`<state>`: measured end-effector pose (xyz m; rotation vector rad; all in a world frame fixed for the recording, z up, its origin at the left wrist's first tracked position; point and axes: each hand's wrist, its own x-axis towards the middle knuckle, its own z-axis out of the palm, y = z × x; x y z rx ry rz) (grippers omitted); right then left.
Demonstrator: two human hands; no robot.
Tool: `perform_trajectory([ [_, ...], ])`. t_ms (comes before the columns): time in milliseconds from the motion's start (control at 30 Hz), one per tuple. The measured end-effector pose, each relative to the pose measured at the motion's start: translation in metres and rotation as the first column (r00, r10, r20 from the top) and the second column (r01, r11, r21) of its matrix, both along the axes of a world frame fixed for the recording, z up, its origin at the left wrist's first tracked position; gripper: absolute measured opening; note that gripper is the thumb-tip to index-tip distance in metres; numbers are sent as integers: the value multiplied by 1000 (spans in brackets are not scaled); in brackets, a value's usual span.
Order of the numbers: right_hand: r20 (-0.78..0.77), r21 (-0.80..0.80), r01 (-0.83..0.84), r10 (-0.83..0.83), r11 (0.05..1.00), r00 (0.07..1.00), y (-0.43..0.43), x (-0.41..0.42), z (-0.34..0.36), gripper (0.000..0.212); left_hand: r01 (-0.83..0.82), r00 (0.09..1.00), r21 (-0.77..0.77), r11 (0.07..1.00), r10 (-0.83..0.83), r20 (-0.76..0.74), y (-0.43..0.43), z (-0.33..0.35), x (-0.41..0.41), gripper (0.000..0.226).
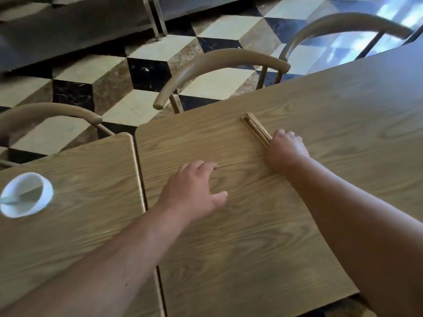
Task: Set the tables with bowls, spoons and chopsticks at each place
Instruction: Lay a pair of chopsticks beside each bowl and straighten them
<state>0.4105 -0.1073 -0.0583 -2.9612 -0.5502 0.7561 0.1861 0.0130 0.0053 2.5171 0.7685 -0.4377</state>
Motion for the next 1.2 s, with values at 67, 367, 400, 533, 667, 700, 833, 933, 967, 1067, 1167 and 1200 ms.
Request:
perform_trajectory([
  [67, -17, 22, 11, -10, 1000, 1000, 3, -4, 0, 36, -13, 1000, -6, 1000, 13, 5, 0, -3, -6, 73],
  [367, -70, -7, -83, 82, 997, 994, 7, -68, -4, 33, -107, 994, -18, 994, 107, 11, -10, -3, -62, 67],
  [400, -85, 12, -83, 84, 996, 993, 6, -75, -6, 31, -126, 992, -17, 992, 126, 6, -10, -1, -73, 63],
  [533, -383, 305, 63, 62, 950, 922, 12, -123, -1, 14, -254, 967, -83, 964, 251, -47, -6, 9, -122, 43],
  [667, -861, 367, 496, 85, 787, 502, 26, -212, 35, 16, -558, 803, -420, 716, 593, -58, 5, 15, -171, 18],
  [700, -915, 329, 532, 124, 780, 385, 30, -236, 48, 19, -591, 747, -517, 618, 662, -63, 9, 19, -184, 17],
  [833, -953, 301, 452, 272, 839, 131, 50, -318, 87, 27, -545, 553, -815, 198, 815, -172, 23, 46, -236, 37],
  [933, -934, 347, 350, 354, 870, 46, 69, -369, 104, 28, -473, 487, -878, 78, 853, -187, 36, 64, -279, 50],
  [967, -926, 365, 320, 376, 874, 29, 76, -383, 110, 29, -454, 483, -888, 73, 858, -176, 42, 68, -294, 48],
  [1067, -900, 425, 263, 435, 866, 22, 96, -424, 125, 29, -384, 474, -922, 60, 869, -141, 58, 76, -339, 45],
  [1167, -904, 427, 278, 416, 860, 99, 112, -469, 132, 29, -352, 456, -934, 63, 883, -113, 74, 82, -379, 45],
  [1200, -907, 420, 293, 398, 859, 134, 116, -483, 133, 29, -343, 435, -938, 53, 894, -108, 80, 83, -392, 45],
])
